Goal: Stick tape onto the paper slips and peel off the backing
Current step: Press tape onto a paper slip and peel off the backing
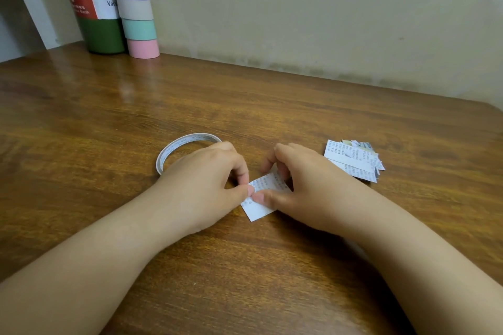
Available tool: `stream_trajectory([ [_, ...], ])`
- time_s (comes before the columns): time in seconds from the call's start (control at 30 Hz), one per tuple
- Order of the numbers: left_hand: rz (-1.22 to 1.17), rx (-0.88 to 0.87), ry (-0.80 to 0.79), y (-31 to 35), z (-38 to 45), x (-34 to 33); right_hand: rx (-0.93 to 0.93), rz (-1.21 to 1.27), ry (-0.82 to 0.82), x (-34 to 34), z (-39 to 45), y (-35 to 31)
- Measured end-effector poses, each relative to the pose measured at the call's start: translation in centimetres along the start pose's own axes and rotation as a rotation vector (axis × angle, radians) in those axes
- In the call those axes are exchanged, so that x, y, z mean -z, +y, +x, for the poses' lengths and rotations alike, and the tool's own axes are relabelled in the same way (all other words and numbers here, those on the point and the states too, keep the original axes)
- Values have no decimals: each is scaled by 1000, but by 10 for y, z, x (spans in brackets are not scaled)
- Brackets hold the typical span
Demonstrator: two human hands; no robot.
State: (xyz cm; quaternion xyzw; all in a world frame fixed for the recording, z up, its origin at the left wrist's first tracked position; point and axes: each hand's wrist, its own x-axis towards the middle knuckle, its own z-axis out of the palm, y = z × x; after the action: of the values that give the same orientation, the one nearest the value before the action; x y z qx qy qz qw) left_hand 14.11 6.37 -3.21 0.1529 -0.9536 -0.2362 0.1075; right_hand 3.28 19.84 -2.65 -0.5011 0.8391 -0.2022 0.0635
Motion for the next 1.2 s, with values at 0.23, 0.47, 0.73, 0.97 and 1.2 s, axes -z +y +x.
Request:
stream_trajectory([
  [0.23,2,6,-10,1,-1,1,8,-4,-2,0,0,4],
  [0.47,9,11,-13,2,-1,2,-6,-41,43,2,3,6],
  [0.73,20,7,-11,2,0,1,-4,-82,77,4,2,5],
  [0.97,6,0,-13,0,0,1,-23,-63,90,3,3,6],
  [1.2,10,-8,-6,-1,-1,0,0,-45,31,2,1,4],
])
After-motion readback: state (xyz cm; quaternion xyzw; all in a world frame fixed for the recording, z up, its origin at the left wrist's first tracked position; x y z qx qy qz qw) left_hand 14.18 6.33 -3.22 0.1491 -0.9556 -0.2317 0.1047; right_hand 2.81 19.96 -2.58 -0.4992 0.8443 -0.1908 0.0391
